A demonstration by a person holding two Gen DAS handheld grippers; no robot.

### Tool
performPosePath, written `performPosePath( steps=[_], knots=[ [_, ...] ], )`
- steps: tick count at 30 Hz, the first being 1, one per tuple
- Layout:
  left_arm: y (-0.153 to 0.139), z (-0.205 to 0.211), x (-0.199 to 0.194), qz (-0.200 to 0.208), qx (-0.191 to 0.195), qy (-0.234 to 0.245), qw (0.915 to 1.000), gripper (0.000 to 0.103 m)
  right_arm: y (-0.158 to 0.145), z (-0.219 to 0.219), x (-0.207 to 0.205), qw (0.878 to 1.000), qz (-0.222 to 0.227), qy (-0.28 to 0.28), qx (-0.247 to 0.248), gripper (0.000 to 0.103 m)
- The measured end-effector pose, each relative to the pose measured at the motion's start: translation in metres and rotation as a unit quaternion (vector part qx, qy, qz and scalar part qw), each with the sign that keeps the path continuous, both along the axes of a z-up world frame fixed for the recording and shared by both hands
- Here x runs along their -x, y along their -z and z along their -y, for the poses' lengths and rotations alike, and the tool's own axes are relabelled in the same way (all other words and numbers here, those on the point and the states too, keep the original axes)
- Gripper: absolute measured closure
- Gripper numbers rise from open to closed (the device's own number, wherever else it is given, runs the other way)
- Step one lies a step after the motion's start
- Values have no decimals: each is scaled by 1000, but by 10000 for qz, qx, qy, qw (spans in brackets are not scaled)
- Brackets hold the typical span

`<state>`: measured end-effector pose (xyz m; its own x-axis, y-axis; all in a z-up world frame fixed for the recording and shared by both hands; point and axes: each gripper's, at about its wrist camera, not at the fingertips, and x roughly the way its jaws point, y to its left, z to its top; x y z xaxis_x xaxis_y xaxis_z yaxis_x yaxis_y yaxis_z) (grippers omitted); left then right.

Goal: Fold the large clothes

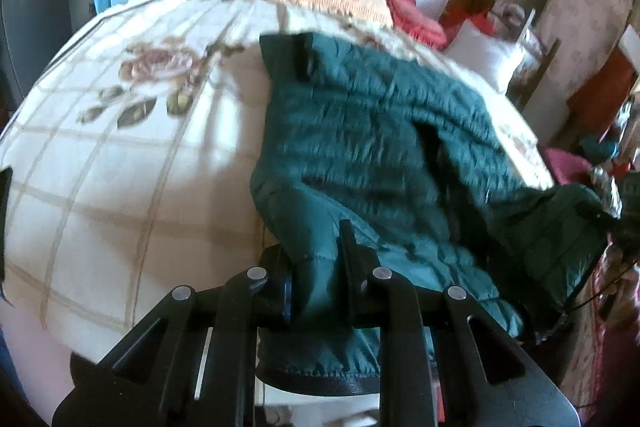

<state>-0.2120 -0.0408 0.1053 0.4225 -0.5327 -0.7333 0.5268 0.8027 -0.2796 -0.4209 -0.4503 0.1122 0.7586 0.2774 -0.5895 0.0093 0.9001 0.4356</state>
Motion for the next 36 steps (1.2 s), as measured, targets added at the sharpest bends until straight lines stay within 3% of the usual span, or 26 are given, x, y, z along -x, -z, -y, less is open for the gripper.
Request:
performPosePath(
  steps=[6,13,25,33,36],
  knots=[
    [-31,9,-39,93,558,-263,9981,86,-24,20,-32,9989,227,368,206,79],
    [-50,40,-95,131,796,-543,9953,86,-37,50,-86,9954,145,922,212,79],
    [-40,100,-187,142,389,-960,9945,86,-39,100,-169,9880,-145,1517,242,79],
    [-16,140,-243,38,-30,-1140,9935,85,-17,140,-218,9792,-452,1979,53,79],
    [2,148,-260,-209,-44,-1231,9922,85,2,148,-242,9754,-695,2093,34,79]
  ],
)
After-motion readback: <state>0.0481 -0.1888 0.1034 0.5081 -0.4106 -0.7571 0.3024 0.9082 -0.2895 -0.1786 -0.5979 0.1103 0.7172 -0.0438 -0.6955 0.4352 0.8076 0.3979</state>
